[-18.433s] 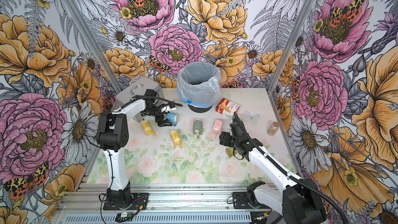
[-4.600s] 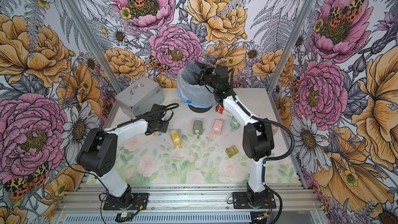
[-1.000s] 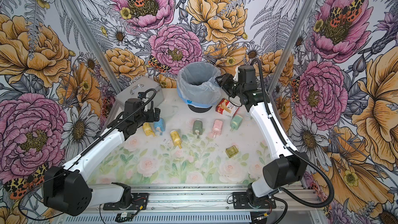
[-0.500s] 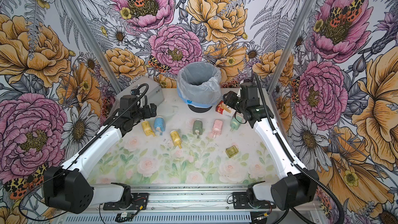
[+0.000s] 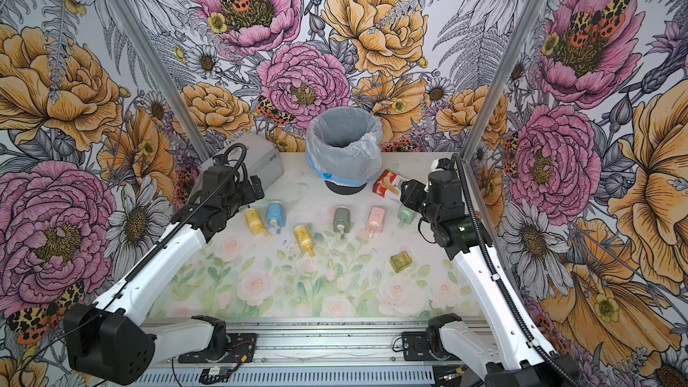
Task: Take out the pencil sharpener tray and clean the shavings
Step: Place the container at the center of the board.
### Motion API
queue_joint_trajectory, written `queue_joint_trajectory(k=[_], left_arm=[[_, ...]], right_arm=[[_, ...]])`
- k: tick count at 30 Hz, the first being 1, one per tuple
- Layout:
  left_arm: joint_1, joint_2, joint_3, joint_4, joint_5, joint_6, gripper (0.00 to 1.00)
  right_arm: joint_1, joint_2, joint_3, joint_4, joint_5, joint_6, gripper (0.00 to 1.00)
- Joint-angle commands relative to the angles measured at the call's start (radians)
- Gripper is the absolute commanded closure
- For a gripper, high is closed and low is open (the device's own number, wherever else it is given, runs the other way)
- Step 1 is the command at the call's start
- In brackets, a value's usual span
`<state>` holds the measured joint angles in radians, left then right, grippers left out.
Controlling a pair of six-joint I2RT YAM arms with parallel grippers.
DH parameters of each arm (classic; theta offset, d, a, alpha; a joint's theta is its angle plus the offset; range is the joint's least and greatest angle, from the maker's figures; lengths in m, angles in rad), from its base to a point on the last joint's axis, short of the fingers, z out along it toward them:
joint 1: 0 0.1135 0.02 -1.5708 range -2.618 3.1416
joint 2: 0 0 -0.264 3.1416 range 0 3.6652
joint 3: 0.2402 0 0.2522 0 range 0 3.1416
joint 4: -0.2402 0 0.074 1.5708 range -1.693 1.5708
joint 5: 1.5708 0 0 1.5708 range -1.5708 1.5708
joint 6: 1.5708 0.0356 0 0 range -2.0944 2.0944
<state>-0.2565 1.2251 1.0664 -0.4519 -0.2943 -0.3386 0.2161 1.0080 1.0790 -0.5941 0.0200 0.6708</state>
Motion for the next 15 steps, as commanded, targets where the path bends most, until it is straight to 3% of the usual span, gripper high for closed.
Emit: queue_joint_trajectory(k=[1,6,15], left_arm=[[-0.013,-0.012,-0.001,-0.002,-0.088,-0.031,0.01],[-0.02,-0.011,0.001,0.004,0.074,0.018,0.01],[-0.059,-0.041,-0.024,0.01,0.098,0.066,0.01]], right_arm=[[-0.006,-0.045,-0.045,0.002,0.059,-0.014,0.87],[-0.006,-0.092,-0.12,-0.021,0.108,0.007,0.87],[-0.004,-0.212,-0.263,-0.087,0.208,0.096,0.88]])
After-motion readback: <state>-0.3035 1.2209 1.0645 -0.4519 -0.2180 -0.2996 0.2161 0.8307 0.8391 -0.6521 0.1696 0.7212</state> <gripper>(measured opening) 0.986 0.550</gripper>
